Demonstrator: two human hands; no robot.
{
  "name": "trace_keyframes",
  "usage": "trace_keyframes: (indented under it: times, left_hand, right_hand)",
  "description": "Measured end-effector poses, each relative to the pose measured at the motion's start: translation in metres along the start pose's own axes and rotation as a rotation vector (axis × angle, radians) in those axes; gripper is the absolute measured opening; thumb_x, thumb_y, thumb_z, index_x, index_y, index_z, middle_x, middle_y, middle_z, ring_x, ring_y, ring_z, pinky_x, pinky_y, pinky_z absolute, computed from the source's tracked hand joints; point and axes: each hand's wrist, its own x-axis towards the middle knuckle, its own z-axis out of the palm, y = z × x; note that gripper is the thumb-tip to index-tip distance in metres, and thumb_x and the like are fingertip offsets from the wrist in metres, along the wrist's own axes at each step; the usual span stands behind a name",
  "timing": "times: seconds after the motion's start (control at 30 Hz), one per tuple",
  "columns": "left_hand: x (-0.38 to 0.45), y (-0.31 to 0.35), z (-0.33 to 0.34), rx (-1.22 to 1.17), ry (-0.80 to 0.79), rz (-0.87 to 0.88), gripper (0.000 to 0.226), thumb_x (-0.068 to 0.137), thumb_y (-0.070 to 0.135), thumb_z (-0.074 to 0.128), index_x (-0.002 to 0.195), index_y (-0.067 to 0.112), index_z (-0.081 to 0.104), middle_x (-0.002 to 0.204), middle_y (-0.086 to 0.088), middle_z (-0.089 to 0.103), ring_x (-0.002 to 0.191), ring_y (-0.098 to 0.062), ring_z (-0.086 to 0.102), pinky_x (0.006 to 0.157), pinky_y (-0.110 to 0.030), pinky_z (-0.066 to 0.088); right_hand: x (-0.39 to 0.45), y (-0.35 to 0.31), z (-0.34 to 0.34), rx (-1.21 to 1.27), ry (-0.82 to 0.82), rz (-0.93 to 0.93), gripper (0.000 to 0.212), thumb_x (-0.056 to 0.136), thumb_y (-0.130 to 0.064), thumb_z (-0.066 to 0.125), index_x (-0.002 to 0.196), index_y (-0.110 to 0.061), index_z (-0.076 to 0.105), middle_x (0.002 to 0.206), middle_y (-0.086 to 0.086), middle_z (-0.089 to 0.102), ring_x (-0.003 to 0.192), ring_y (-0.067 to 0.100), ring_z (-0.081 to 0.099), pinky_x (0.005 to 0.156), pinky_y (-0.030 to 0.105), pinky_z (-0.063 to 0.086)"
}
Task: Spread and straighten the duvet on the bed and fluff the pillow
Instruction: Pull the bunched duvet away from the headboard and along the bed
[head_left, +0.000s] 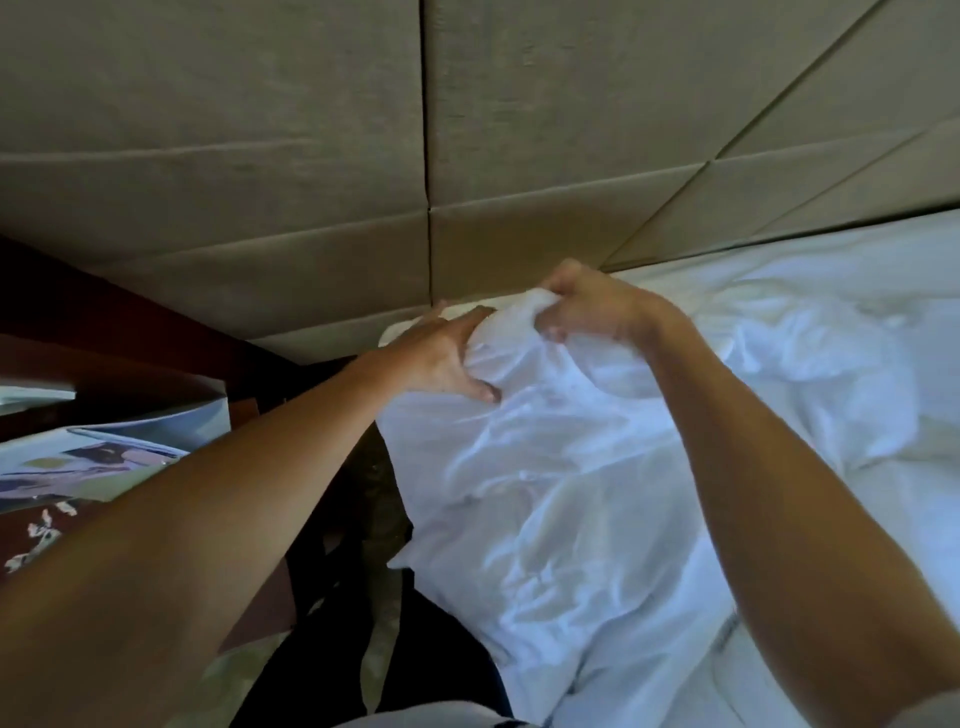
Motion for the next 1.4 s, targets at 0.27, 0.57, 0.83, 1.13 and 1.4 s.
trace_keyframes:
  times: [0.27,0.57,0.83,1.13,1.4]
  left_hand:
    - [-0.051,-0.013,-0.033,0.236,0.038,-0.052,0.059,0.067,0.043,0.085,0.114,0.013,0.064,0.103,-0.009,0.071,0.095,-0.029,0.066,0.076,-0.032,0.053]
    - [-0.112,-0.01,-0.139,0.54,0.159,-0.306,0.048,0.079,0.045,0.077,0.095,0.006,0.055,0.099,-0.016,0.062,0.082,-0.032,0.058,0.073,-0.037,0.044]
    - [-0.071,-0.004,-0.084,0.62,0.337,-0.221,0.049,0.089,0.011,0.056,0.135,0.007,0.039,0.133,-0.026,0.044,0.119,-0.046,0.049,0.096,-0.049,0.041]
    - [0.021,0.122,-0.021,0.575,0.133,0.136,0.053,0.086,0.035,0.061,0.131,0.016,0.042,0.127,-0.013,0.049,0.117,-0.036,0.05,0.087,-0.042,0.04]
    - [0.124,0.263,0.089,0.802,0.049,0.591,0.094,0.079,0.051,0.067,0.151,0.027,0.012,0.155,-0.009,0.017,0.142,-0.032,0.02,0.113,-0.051,0.022]
  right_hand:
    - [-0.024,0.005,0.03,-0.385,0.053,0.266,0.06,0.07,-0.05,0.066,0.124,-0.026,0.057,0.114,0.0,0.064,0.107,0.028,0.061,0.09,0.042,0.049]
    - [-0.007,-0.086,0.044,-0.506,0.684,0.154,0.034,0.084,-0.027,0.057,0.116,-0.017,0.065,0.116,0.016,0.065,0.109,0.039,0.06,0.092,0.044,0.047]
    - [0.012,-0.004,0.03,-0.495,0.563,0.348,0.065,0.08,-0.046,0.072,0.135,-0.022,0.049,0.141,0.011,0.047,0.134,0.028,0.042,0.111,0.045,0.027]
    - [-0.086,0.133,0.005,-0.462,0.627,0.549,0.082,0.076,-0.027,0.075,0.145,-0.028,0.03,0.146,0.004,0.033,0.135,0.027,0.034,0.107,0.055,0.03]
    - [-0.154,0.276,-0.013,0.069,0.688,0.992,0.117,0.064,-0.051,0.082,0.152,-0.043,0.006,0.151,0.015,0.022,0.14,0.041,0.026,0.11,0.057,0.03]
